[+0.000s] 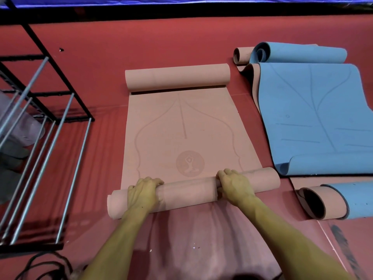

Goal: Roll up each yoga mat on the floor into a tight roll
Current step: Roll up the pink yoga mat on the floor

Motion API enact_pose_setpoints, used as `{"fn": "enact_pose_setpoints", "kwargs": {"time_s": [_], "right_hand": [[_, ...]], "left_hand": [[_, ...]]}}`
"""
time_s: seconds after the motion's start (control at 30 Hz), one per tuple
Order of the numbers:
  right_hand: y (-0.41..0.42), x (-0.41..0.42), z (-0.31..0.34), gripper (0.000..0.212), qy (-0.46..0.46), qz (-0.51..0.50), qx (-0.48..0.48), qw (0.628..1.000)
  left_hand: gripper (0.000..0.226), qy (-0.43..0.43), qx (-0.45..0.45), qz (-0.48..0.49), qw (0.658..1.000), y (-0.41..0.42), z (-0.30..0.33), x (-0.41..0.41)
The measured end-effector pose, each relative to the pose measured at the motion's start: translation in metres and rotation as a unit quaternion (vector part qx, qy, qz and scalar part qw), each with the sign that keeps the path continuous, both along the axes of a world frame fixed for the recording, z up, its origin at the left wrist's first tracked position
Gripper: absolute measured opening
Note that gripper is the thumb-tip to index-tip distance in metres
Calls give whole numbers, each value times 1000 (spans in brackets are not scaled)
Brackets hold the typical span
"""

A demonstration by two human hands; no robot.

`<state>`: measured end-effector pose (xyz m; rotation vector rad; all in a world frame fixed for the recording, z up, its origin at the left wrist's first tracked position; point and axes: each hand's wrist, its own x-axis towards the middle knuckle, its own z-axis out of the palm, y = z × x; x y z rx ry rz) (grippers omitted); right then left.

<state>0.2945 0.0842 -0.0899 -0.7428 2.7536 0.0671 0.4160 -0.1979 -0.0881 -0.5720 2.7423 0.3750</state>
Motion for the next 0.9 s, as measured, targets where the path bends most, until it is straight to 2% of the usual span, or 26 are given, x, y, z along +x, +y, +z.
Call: {"fn": "enact_pose_setpoints", "kwargs": {"time_s": [0.1,0.2,0.27,0.43,0.57,0.63,0.73,0.8,0.9], "right_hand": [[-3,0,2,36,-6,15,11,1000],[-5,2,1,59,-14,21,24,999],[-5,2,-1,64,-11,23,31,999],[-4,4,-10,47,35,27,21,999],[-4,4,-14,41,50,23,8,998],[-2,4,-15,42,54,17,-10,998],[3,7,-16,44,65,0,-15,998],[6,9,-19,53,73,15,-11,997],[5,6,-21,77,75,20,-7,997]], "left_hand": [[45,-1,9,18,1000,0,0,0],[48,-1,-5,14,1000,1,-3,2],[48,-3,-20,10,1000,2,-2,0],[37,-1,-7,34,999,2,3,-5],[41,-10,-14,28,999,5,2,-2],[47,-16,-13,24,999,7,2,-2],[71,-34,-12,3,999,9,1,-2],[87,-34,-27,-8,999,11,-2,-1],[92,-23,-61,-27,997,15,-10,3]]}}
